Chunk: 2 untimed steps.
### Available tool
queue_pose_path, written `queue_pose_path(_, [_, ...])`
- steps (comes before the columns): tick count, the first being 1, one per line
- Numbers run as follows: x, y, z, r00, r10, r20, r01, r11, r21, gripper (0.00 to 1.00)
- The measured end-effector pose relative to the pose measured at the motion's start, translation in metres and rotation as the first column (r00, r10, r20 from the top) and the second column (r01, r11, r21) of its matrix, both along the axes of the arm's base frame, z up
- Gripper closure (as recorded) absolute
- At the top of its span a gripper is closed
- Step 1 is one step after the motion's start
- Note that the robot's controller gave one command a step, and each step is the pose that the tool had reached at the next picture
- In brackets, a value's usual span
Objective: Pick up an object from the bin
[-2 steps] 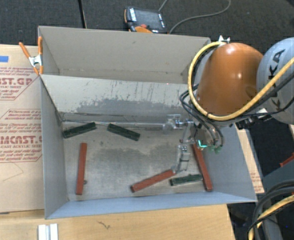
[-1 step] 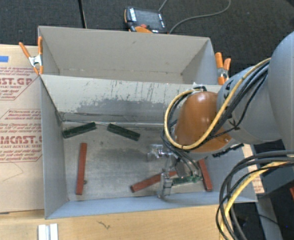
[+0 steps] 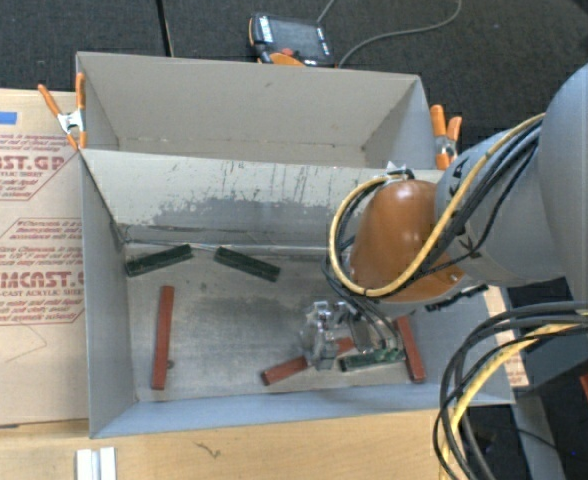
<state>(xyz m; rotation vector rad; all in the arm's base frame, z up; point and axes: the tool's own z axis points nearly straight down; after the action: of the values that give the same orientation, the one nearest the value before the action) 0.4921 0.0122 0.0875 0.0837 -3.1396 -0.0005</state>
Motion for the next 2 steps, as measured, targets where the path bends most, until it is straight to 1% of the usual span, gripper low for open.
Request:
queue_pose_path(1, [0.0,0.0,0.0,1.0,0.0,0.0,0.0,1.0,0.0,0.0])
queue_pose_path(2, [-0.005,-0.006,-0.017,0.951,0.309,0.011,-0.309,0.951,-0.001,0.0])
